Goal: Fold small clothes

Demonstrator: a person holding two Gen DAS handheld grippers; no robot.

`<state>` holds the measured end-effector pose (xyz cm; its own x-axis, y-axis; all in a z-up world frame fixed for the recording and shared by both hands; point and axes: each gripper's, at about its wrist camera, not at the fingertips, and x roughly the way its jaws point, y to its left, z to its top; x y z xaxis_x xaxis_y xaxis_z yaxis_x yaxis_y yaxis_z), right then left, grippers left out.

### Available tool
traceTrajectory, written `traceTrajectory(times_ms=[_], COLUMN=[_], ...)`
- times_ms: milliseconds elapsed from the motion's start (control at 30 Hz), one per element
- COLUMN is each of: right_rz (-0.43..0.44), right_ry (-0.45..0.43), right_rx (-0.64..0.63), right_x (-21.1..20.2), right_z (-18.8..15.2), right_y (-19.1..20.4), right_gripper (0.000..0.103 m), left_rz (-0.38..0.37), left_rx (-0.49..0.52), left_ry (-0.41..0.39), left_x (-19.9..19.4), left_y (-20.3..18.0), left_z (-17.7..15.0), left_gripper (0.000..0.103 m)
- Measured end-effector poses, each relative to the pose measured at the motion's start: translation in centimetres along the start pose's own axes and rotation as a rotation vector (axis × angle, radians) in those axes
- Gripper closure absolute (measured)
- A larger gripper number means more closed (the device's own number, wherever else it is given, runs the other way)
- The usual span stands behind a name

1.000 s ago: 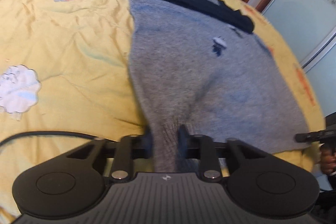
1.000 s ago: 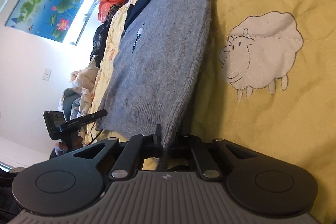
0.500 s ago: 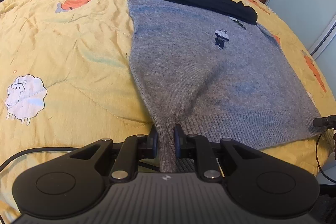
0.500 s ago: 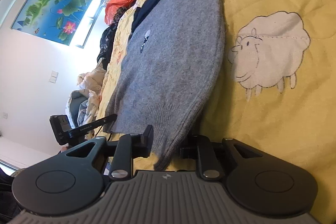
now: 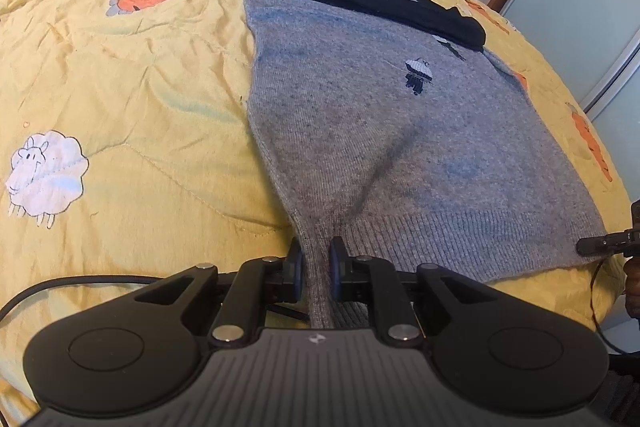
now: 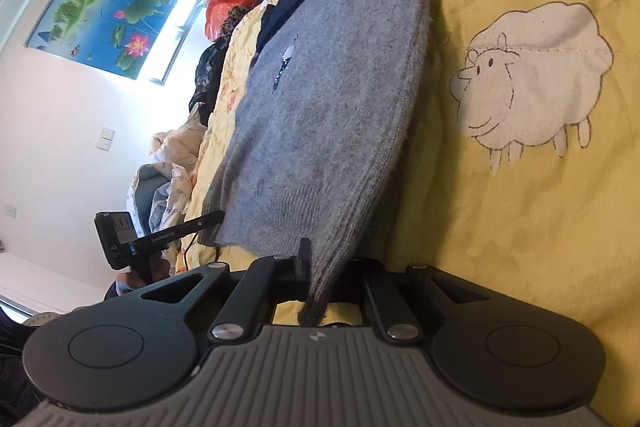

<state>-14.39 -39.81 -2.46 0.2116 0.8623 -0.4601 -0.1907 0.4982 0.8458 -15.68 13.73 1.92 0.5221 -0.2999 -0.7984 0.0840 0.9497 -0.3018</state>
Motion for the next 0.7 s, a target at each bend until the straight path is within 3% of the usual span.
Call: traceTrajectory(times_ms=[233, 700], right_rz=[0.040, 0.161], right_ry=[-0.032, -0.166], right_rx=[-0.003, -0.094], right_x=[-1.0, -3.4], right_z=[0.3, 6.3], right_y=[0.5, 3.9], right_gripper=[0.089, 0.089], left_rz=[-0.118, -0.341], left_rx=[-0.089, -0.198], left_ry=[-0.004, -0.169], left_x=[-0.7, -2.3], left_y=[1.2, 2.4], left_z=[0.6, 7.2], left_gripper=[0.095, 0.095])
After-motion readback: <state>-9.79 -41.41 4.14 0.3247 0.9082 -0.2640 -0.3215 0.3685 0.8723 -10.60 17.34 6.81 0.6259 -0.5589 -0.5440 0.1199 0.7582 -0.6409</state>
